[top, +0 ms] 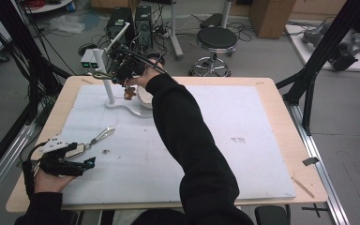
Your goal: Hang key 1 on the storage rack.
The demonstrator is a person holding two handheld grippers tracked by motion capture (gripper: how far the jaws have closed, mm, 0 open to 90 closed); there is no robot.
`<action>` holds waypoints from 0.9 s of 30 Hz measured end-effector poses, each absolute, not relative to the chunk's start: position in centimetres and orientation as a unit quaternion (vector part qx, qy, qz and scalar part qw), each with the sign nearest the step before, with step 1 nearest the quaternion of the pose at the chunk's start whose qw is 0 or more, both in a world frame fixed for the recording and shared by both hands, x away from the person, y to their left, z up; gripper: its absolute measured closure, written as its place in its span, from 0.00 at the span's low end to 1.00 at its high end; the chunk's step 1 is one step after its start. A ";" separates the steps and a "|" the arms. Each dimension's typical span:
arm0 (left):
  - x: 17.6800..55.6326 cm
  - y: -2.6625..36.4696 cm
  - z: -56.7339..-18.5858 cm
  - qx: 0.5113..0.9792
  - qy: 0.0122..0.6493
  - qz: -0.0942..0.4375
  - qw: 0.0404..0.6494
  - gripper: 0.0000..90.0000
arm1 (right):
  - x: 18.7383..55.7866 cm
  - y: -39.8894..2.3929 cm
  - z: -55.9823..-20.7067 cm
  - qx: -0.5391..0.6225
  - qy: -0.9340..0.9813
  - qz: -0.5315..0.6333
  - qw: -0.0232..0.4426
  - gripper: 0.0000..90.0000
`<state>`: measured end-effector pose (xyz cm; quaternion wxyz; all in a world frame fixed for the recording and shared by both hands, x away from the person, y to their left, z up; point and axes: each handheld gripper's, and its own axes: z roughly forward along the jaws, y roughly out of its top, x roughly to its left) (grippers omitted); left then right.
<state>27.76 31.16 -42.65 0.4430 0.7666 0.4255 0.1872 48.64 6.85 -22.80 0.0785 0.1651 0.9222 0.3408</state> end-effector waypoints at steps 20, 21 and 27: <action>27.8 31.5 -42.7 0.765 0.427 0.184 0.445 0.02 | 51.1 8.4 -23.3 0.200 0.921 0.323 0.091 0.83; 27.8 31.5 -42.7 0.765 0.428 0.184 0.444 0.02 | 51.3 8.5 -23.5 0.201 0.921 0.322 0.092 0.83; 27.9 31.6 -42.7 0.765 0.429 0.185 0.443 0.02 | 52.1 8.8 -24.4 0.215 0.921 0.312 0.093 0.83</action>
